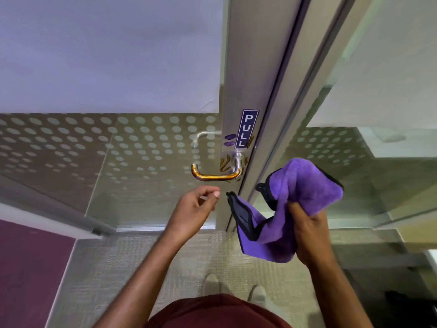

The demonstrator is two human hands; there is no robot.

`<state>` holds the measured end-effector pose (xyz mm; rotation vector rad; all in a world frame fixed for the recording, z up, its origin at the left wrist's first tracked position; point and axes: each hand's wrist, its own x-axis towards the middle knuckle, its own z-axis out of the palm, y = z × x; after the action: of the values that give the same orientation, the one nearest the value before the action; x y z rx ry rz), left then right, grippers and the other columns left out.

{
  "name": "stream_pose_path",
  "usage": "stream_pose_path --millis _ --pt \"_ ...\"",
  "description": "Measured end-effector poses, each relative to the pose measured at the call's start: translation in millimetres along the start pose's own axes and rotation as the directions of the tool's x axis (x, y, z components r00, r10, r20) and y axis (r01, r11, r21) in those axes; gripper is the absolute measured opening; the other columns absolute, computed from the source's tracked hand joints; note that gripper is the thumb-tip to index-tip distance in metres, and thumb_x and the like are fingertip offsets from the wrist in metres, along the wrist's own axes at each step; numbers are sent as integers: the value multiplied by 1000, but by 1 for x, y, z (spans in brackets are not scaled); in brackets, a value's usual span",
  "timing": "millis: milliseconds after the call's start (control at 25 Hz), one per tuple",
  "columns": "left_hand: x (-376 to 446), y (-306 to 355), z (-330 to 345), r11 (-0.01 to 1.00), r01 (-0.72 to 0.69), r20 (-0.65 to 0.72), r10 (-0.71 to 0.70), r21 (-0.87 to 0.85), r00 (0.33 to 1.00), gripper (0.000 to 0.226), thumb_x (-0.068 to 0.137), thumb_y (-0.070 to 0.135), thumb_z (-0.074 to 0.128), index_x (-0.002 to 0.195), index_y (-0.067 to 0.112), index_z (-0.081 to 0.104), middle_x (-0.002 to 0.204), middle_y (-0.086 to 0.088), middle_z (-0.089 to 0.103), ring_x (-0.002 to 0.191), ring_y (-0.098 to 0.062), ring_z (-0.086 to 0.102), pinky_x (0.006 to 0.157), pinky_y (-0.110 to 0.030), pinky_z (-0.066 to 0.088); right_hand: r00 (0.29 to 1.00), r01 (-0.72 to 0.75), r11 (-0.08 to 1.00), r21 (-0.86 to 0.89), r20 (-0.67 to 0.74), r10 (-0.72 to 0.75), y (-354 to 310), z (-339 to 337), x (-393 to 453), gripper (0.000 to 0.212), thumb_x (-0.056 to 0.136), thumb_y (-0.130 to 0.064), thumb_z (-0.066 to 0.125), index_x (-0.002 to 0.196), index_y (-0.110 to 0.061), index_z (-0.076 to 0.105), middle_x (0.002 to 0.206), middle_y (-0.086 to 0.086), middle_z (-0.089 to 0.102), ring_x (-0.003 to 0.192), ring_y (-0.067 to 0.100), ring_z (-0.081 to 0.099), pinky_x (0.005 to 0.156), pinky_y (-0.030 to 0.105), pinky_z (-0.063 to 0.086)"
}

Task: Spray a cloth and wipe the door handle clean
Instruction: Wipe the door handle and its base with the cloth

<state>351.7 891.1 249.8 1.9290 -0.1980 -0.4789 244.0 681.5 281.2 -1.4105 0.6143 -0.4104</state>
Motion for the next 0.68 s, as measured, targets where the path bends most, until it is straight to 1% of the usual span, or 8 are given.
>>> stream_pose_path --millis 80,200,280,400,480,560,600,680 --pt "4 14 -17 977 -155 -202 183 145 962 20 103 32 59 121 37 67 112 20 65 101 -2 65 83 -30 58 993 118 978 -171 4 -119 -8 0 3 23 85 -29 58 65 -18 55 59 -12 54 58 -1 46 56 27 41" --pt "21 32 -40 823 -386 -387 545 417 744 32 104 23 57 135 20 61 141 4 55 130 -10 52 105 -27 45 956 295 908 -297 88 -281 -18 15 7 49 94 -56 39 89 -11 59 81 3 55 79 8 50 68 37 41" --pt "40 45 -49 673 -438 -374 715 596 590 38 101 17 59 138 11 58 153 -9 47 143 -23 41 118 -31 32 885 440 755 -487 94 -455 -28 34 14 55 101 -53 32 114 -9 60 104 5 57 95 13 53 80 29 40" --pt "71 65 -57 445 -454 -249 869 772 428 47 99 17 60 144 7 51 160 -22 36 151 -39 29 123 -53 26 683 639 398 -659 248 -687 -37 56 41 36 98 -32 56 126 -12 62 126 11 58 107 25 58 80 28 48" --pt "89 71 -59 337 -445 -170 912 830 372 53 100 21 60 149 8 45 160 -28 33 151 -43 23 122 -62 23 508 685 116 -719 358 -784 -34 66 64 45 85 -12 66 130 -11 67 133 13 59 109 29 53 79 33 49" --pt "103 72 -62 283 -422 -144 933 861 331 57 102 26 58 153 10 39 160 -29 31 152 -43 17 124 -62 17 379 667 -23 -745 366 -850 -35 73 83 56 75 -2 67 130 -12 69 131 11 59 102 30 49 81 35 47" --pt "110 72 -63 268 -410 -142 939 872 312 58 103 29 55 155 11 36 162 -26 28 154 -38 12 126 -59 13 335 655 -63 -753 364 -869 -38 78 90 59 72 0 67 130 -13 70 130 9 57 99 30 48 82 36 46" --pt "122 70 -67 242 -388 -132 949 889 287 58 105 35 48 156 14 30 168 -14 14 158 -27 -3 127 -53 5 320 628 -128 -768 404 -857 -41 84 105 59 74 -1 65 131 -17 69 132 7 54 99 30 46 85 38 44"
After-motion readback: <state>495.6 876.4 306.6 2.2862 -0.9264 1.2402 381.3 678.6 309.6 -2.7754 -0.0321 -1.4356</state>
